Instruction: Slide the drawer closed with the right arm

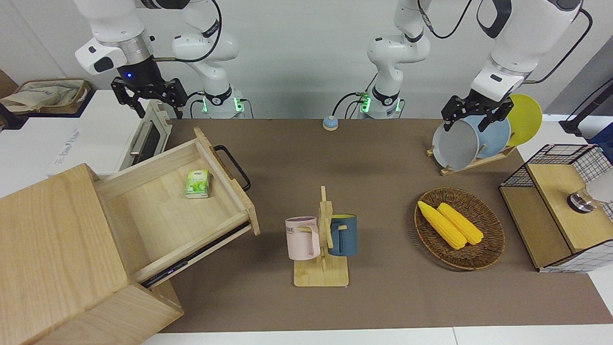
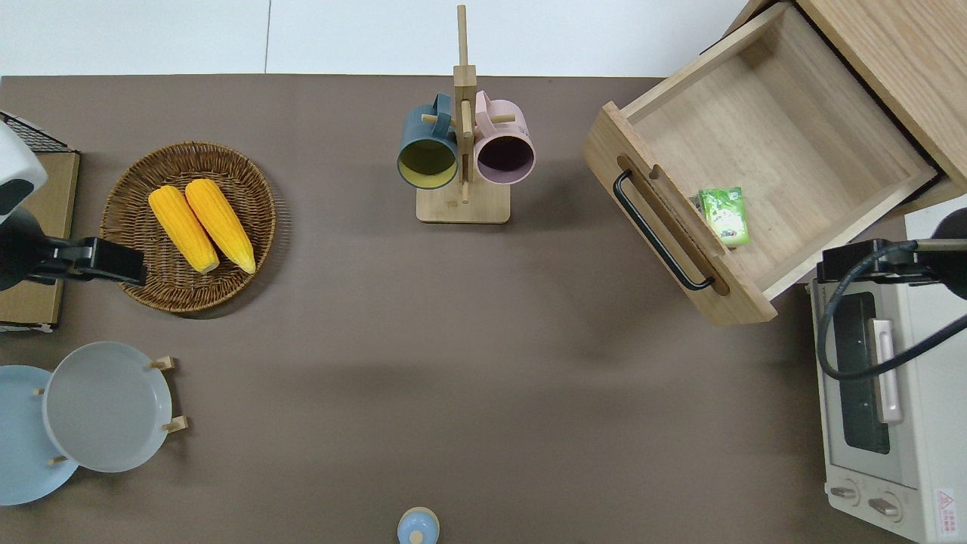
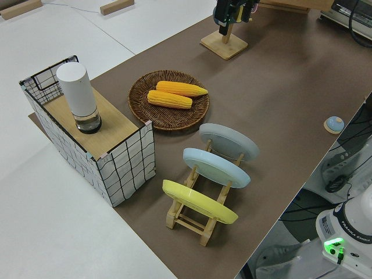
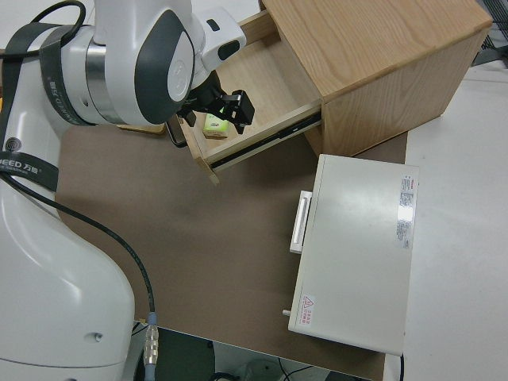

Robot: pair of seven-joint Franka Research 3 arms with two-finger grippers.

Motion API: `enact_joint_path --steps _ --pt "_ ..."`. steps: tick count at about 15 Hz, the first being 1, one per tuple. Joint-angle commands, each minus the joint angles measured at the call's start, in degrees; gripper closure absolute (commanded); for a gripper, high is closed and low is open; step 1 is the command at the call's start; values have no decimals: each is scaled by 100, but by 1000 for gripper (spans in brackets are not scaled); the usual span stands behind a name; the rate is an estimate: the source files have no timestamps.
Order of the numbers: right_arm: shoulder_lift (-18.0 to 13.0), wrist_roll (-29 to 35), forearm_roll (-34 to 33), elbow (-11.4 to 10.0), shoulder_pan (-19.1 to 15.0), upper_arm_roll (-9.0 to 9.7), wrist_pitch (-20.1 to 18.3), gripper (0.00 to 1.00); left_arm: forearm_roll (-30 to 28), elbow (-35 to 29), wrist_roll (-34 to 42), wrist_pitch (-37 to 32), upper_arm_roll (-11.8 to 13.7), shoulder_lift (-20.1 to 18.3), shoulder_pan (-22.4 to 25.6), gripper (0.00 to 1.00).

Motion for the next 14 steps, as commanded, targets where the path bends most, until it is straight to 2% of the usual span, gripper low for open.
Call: enact_joint_path --steps 1,8,9,13,14 --pt "88 -134 1 123 3 61 -11 13 102 49 -60 -103 1 -25 -39 7" --pt "88 -195 9 123 -5 70 -29 27 102 58 -60 -103 1 -16 -39 7" --pt "88 -195 0 132 -5 70 -37 117 102 49 -60 -103 1 -16 -39 7" --pt "88 -204 -17 132 -5 61 -248 998 102 49 -60 -103 1 -25 -39 7" --pt "88 -204 -17 132 -5 61 -248 1000 102 49 -60 -103 1 -25 -39 7"
